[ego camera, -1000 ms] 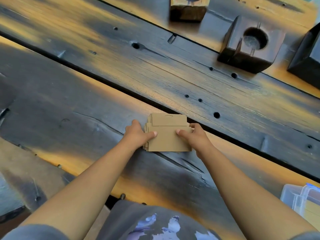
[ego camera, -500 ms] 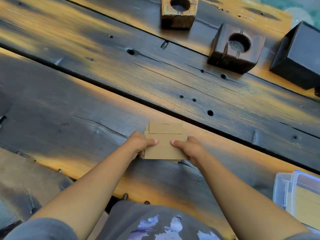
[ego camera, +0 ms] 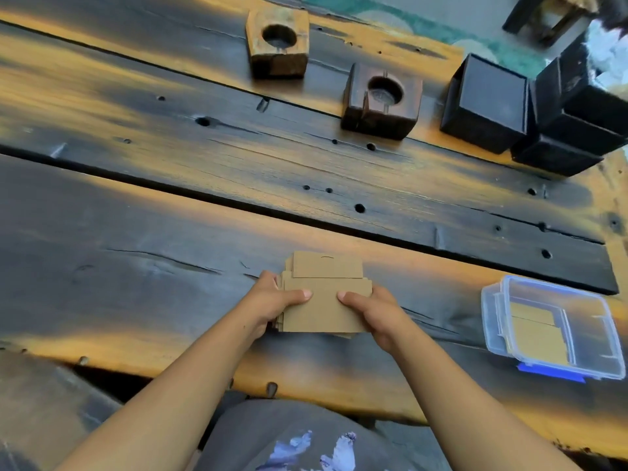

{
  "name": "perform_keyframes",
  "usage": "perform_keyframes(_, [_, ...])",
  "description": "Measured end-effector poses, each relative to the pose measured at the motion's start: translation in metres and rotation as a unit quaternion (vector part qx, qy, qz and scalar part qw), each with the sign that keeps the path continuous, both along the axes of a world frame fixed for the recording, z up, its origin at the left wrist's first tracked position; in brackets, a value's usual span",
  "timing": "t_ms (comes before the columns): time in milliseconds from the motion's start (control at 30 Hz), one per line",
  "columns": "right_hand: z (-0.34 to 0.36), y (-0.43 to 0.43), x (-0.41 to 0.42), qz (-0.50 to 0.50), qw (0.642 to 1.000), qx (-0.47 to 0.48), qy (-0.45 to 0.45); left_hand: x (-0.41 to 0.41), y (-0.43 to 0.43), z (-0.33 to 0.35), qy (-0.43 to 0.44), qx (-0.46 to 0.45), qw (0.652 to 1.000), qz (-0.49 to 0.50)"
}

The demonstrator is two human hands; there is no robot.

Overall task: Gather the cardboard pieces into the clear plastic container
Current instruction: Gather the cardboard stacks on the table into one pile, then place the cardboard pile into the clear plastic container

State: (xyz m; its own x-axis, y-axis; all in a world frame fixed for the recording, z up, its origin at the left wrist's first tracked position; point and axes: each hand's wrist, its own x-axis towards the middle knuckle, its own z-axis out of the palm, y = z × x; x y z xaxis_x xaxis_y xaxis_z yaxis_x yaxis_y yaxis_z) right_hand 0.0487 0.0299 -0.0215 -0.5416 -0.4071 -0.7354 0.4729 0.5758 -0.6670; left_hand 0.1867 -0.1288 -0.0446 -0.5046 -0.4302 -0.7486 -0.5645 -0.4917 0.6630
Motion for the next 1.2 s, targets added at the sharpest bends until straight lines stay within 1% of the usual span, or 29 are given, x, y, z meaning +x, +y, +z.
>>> perform_keyframes(133, [0.006,0.040,0.001,-0.015,1.000,-0.022,0.011,-0.008,0.038,0.015,0.011,-0.025,1.000,-0.012])
perform_keyframes(233, [0.009,0.086,-0.007,-0.040,0.998,-0.039,0.019,-0.021,0.082,0.027,0.025,-0.037,0.999,-0.020])
perform_keyframes(367, [0.013,0.170,-0.024,-0.070,0.995,-0.060,0.024,-0.046,0.162,0.039,0.043,-0.056,0.996,-0.049])
perform_keyframes(433, [0.015,0.220,-0.036,-0.100,0.992,-0.068,0.031,-0.064,0.210,0.043,0.057,-0.057,0.994,-0.074])
perform_keyframes(533, [0.018,0.280,-0.048,-0.136,0.988,-0.071,0.030,-0.083,0.267,0.049,0.051,-0.051,0.991,-0.111])
perform_keyframes(600, [0.019,0.314,-0.055,-0.158,0.984,-0.080,0.013,-0.095,0.297,0.052,0.047,-0.050,0.990,-0.125])
perform_keyframes(700, [0.023,0.356,-0.068,-0.172,0.980,-0.095,0.012,-0.116,0.334,0.063,0.030,-0.063,0.987,-0.147])
perform_keyframes(833, [0.030,0.387,-0.089,-0.186,0.977,-0.106,0.018,-0.140,0.359,0.076,0.024,-0.076,0.982,-0.170])
perform_keyframes(1000, [0.037,0.394,-0.120,-0.188,0.976,-0.101,0.037,-0.169,0.367,0.086,0.020,-0.087,0.978,-0.189])
perform_keyframes(1200, [0.046,0.394,-0.163,-0.200,0.975,-0.074,0.068,-0.216,0.367,0.088,0.057,-0.047,0.979,-0.190])
